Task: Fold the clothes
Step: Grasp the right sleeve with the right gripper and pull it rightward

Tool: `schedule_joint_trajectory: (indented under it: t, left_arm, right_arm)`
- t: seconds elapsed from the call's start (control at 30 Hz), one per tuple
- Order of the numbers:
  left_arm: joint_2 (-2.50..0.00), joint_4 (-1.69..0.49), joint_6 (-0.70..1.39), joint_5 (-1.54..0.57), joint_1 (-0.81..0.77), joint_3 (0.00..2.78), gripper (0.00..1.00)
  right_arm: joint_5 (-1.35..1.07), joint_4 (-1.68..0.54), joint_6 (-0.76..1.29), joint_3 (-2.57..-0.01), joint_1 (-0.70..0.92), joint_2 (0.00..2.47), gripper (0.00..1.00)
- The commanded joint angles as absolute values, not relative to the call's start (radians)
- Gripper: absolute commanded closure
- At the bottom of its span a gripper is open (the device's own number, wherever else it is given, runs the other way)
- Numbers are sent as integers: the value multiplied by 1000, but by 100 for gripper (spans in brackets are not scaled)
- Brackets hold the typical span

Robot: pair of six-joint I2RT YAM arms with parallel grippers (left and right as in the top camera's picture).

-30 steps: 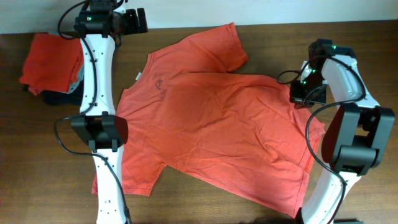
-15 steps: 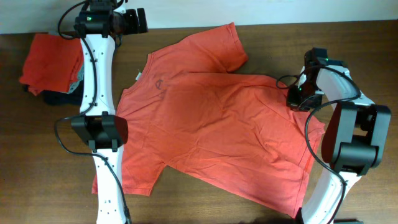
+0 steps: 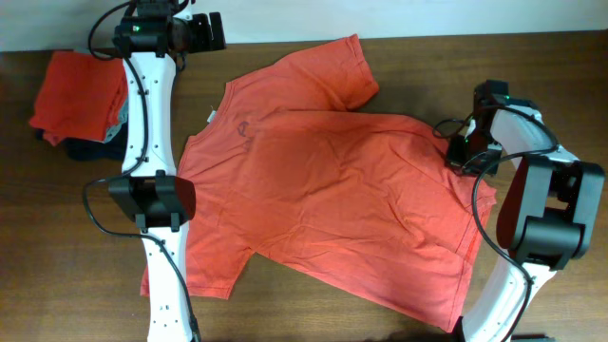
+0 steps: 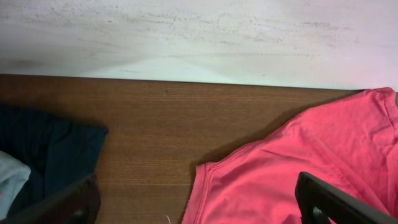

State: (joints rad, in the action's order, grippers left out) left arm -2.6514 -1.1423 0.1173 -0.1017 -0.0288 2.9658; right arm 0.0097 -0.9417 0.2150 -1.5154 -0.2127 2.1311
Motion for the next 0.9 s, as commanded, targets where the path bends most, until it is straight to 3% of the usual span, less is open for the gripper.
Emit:
schedule_joint_trajectory:
  t: [0.0,0.53,0.87]
  left_arm:
    - [-2637,-1143,119,-112,-30,2972,1]
    - [-2637,-1144,119,-112,-30,2972,0]
    - [-2637,-1145,119,-112,-30,2972,1]
  right_arm:
    - [38,-903,241,-1482,-239,2177,96]
    - [69,-598,189,-1521,-258,2223,96]
    - [57,-976,188,-2026,-354,2223,96]
